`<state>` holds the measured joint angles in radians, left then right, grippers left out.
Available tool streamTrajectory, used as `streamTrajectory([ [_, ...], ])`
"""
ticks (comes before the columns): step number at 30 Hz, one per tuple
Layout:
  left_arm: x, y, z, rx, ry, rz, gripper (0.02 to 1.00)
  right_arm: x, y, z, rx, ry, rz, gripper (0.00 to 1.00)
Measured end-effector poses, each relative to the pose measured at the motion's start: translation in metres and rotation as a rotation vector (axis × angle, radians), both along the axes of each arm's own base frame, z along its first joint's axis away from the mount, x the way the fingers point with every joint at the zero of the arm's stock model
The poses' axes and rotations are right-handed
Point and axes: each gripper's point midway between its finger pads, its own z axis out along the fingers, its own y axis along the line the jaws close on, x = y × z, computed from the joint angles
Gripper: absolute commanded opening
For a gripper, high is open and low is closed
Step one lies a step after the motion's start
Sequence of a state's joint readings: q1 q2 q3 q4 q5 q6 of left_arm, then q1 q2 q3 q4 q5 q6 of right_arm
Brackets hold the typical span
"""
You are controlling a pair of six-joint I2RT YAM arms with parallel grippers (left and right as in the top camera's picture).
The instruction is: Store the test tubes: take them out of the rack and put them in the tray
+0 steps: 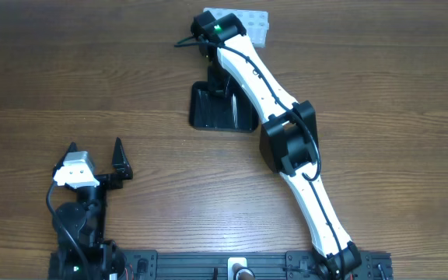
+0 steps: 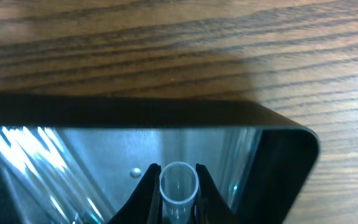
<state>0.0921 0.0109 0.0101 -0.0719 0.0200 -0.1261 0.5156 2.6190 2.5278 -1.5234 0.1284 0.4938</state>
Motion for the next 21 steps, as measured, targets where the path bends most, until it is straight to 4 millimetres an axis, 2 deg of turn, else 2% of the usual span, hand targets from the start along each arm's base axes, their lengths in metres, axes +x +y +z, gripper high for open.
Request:
streamTrajectory([
  [5, 0.0, 0.0, -0.0001, 0.0, 0.0, 0.0, 0.996, 0.0021, 0.0013, -0.0068, 0.001, 0.0, -0.001, 0.15],
  [8, 0.0, 0.0, 0.0, 0.0, 0.0, 0.0, 0.996, 0.0049, 0.0028, -0.0071, 0.007, -0.012, -0.002, 0.327],
  [13, 0.0, 0.0, -0.0001, 0.0, 0.0, 0.0, 0.996, 0.0049, 0.0028, -0.0074, 0.006, -0.011, 0.0, 0.432],
  [16, 0.0, 0.0, -0.0001, 0.0, 0.0, 0.0, 0.996, 0.0026, 0.0017, -0.0073, 0.001, -0.002, 0.001, 0.57],
  [21, 0.0, 0.0, -0.0001, 0.0, 0.0, 0.0, 0.996, -0.0025, 0.0009, -0.0036, -0.007, 0.015, 0.034, 0.658],
])
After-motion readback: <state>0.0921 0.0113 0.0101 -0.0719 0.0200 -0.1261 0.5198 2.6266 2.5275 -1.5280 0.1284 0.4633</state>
